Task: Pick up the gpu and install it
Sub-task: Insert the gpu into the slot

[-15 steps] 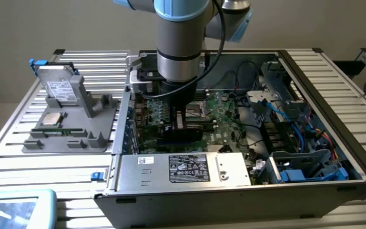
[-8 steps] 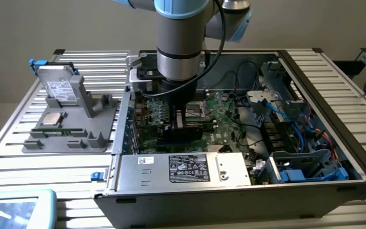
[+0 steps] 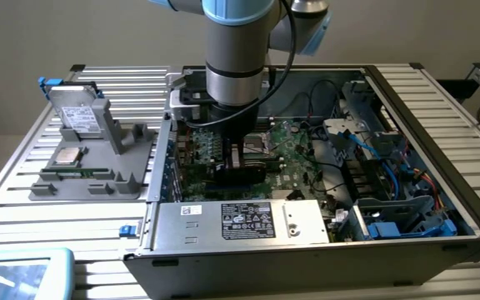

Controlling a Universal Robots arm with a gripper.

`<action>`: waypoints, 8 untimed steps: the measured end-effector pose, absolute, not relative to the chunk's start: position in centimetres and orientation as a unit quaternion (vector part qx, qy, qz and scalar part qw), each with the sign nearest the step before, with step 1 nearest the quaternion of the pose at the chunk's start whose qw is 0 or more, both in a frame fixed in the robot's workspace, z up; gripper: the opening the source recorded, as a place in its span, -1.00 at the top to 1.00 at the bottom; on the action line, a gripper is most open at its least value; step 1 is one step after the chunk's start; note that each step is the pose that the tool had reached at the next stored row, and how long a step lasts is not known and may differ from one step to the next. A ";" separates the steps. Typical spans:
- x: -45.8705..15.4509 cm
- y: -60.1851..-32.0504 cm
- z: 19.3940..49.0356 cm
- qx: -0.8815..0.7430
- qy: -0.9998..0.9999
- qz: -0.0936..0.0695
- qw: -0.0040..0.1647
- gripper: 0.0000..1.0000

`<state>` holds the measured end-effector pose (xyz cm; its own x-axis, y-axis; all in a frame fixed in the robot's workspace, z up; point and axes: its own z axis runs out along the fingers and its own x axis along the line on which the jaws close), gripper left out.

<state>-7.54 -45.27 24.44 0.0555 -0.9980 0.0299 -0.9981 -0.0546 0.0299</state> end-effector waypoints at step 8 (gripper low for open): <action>-7.5 -45.2 24.4 0.713 -0.701 0.000 0.021 0.46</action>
<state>-7.49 -45.23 24.44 0.0176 -0.9994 0.0296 -0.9994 -0.0167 0.0299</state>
